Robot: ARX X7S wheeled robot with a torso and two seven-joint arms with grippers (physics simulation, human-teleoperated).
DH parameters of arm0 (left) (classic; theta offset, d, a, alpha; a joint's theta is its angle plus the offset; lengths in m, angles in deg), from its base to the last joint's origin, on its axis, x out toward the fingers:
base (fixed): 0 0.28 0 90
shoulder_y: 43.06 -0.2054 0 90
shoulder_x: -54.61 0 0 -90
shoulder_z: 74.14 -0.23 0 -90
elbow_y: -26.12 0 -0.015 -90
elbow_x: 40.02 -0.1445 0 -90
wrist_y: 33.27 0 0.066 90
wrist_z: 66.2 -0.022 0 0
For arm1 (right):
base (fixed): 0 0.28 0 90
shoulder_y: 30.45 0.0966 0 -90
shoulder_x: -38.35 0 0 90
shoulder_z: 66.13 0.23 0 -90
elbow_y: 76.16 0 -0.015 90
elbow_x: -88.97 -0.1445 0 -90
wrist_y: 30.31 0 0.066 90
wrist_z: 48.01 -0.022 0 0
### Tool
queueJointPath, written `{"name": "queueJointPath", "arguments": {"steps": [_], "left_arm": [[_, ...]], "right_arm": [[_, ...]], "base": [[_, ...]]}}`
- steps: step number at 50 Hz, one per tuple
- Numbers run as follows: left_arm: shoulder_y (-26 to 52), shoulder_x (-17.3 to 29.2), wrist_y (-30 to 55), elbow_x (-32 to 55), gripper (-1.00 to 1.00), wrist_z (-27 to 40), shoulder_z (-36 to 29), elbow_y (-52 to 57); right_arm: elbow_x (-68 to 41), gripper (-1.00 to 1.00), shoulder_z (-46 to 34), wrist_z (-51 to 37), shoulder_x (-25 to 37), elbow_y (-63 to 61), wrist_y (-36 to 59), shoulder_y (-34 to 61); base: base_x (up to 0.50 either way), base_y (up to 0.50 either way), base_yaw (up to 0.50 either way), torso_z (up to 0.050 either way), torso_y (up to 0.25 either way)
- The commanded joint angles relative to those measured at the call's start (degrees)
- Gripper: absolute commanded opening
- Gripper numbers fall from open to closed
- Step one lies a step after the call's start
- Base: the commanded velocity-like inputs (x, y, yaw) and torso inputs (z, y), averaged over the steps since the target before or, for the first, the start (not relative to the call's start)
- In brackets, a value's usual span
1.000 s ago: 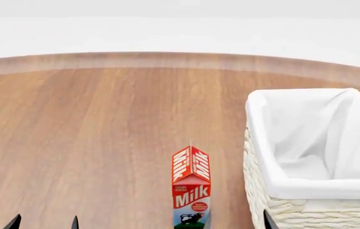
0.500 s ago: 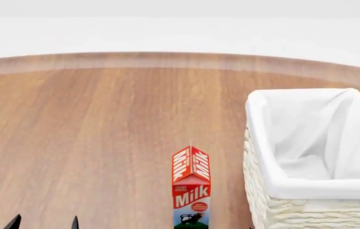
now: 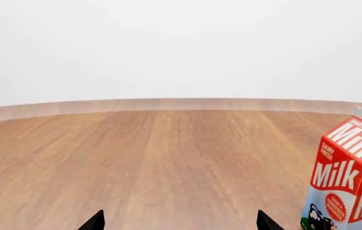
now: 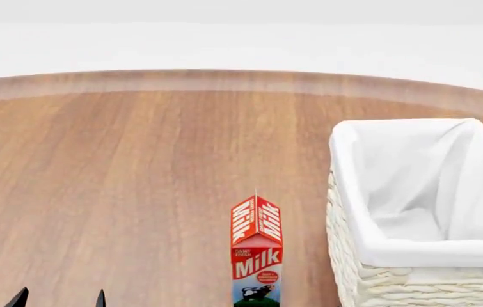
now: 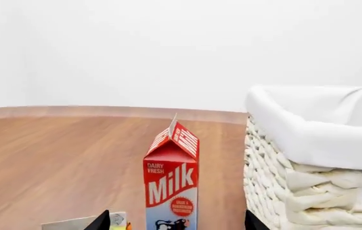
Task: Pick up the orange juice, and put it in the basket.
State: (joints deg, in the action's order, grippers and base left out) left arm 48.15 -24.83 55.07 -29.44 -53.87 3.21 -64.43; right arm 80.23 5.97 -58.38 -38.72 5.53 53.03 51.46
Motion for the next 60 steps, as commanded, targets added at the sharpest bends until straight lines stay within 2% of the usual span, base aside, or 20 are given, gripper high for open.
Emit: {"name": "queueJointPath", "arguments": {"steps": [1,3,60], "left_arm": [[0.1,0.3,-0.1,0.3,1.0,0.3,-0.3,0.0],[0.1,0.3,-0.1,0.3,1.0,0.4,-0.4,0.0],[0.4,1.5,-0.5,1.5,1.0,1.7,-1.9,-0.2]], "right_arm": [[0.4,1.0,-1.9,0.6,-0.5,2.8,-2.3,-0.5],[1.6,1.0,-4.8,2.1,-1.8,8.0,-5.7,-1.9],[0.2,1.0,-8.9,1.5,-2.3,11.2,-7.1,0.0]], "base": [[0.0,0.0,0.0,0.0,0.0],[0.0,0.0,0.0,0.0,0.0],[0.0,0.0,0.0,0.0,0.0]]}}
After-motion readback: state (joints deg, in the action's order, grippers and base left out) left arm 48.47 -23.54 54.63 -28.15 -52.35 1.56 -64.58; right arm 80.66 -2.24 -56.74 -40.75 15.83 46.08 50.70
